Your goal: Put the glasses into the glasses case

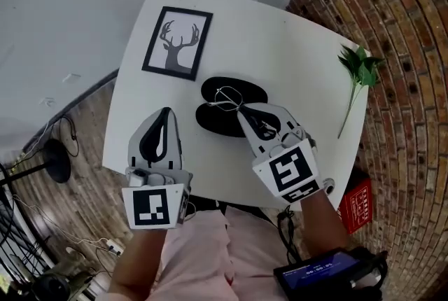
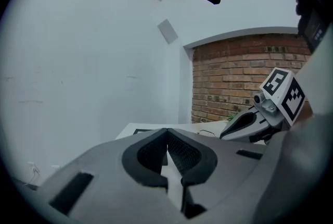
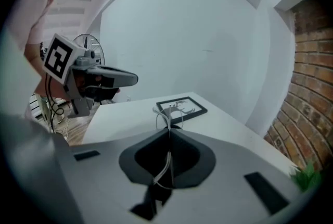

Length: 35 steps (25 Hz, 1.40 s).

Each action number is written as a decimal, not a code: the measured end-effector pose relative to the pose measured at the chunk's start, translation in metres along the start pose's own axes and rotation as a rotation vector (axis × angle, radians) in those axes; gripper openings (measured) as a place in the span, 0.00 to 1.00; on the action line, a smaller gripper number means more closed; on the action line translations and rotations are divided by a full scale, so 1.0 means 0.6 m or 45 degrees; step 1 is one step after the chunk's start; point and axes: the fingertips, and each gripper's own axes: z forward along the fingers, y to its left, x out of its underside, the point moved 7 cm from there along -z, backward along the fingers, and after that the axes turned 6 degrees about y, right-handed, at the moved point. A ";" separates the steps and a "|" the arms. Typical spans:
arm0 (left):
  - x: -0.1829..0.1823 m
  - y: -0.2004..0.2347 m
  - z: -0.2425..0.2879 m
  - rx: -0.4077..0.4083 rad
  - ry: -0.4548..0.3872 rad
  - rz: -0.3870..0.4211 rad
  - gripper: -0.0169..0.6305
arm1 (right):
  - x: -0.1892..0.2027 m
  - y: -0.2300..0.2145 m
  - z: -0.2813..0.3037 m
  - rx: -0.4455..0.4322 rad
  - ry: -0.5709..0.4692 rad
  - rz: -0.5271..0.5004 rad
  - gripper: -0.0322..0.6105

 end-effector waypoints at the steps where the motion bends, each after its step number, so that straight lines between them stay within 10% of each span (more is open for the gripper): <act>1: 0.006 0.004 0.004 -0.001 0.016 -0.008 0.03 | 0.006 0.002 0.009 -0.016 0.022 -0.010 0.07; 35: 0.084 0.068 0.061 -0.018 0.169 -0.097 0.03 | 0.083 0.047 0.116 -0.374 0.351 -0.185 0.07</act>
